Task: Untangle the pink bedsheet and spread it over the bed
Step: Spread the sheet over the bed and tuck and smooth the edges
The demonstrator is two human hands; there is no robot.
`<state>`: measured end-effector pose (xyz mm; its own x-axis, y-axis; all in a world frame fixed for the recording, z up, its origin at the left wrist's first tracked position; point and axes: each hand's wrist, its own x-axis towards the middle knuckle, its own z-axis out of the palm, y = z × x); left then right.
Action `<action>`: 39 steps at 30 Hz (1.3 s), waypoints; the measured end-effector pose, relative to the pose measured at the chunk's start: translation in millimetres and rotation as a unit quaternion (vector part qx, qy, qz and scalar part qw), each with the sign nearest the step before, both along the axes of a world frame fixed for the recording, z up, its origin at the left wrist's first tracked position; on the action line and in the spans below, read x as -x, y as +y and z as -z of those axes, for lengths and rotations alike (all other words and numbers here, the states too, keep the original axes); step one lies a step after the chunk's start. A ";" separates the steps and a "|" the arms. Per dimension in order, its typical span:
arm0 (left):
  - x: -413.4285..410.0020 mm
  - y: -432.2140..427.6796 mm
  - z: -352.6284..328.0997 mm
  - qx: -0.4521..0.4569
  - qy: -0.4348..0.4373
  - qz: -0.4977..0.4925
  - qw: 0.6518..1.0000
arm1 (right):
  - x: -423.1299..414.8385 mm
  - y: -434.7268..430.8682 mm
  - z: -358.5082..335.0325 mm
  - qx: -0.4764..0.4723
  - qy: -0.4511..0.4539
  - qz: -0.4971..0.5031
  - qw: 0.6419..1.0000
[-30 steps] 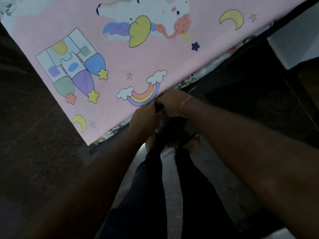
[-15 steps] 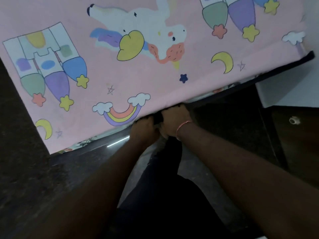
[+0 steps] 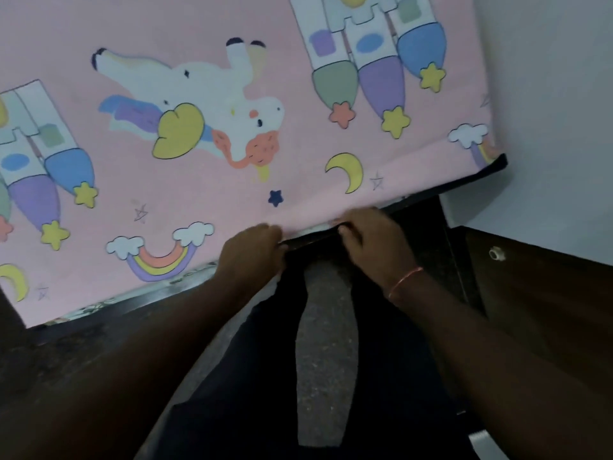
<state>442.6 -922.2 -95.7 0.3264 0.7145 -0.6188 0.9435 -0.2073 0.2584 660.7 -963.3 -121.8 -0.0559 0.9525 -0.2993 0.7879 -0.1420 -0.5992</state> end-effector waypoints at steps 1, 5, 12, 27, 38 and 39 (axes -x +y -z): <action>-17.6 3.3 7.2 -0.027 -0.068 -0.010 0.997 | -19.8 10.6 2.5 -0.033 -0.025 0.032 0.999; -116.2 20.8 49.6 -0.065 -0.091 0.094 0.989 | -112.6 47.9 28.1 0.029 -0.200 0.016 0.979; -245.3 34.9 78.6 -0.137 -0.074 0.068 0.986 | -197.3 57.6 58.2 0.036 -0.204 0.022 0.978; -306.3 151.3 90.3 -0.171 -0.098 0.084 0.977 | -230.4 223.6 56.8 0.156 0.087 0.206 0.962; -256.0 352.7 69.2 -0.221 -0.108 -0.001 0.969 | -199.2 396.8 36.9 0.007 -0.012 0.087 0.996; -251.1 371.9 68.7 -0.239 -0.114 -0.006 0.964 | -195.2 413.6 38.5 -0.010 -0.017 0.072 0.997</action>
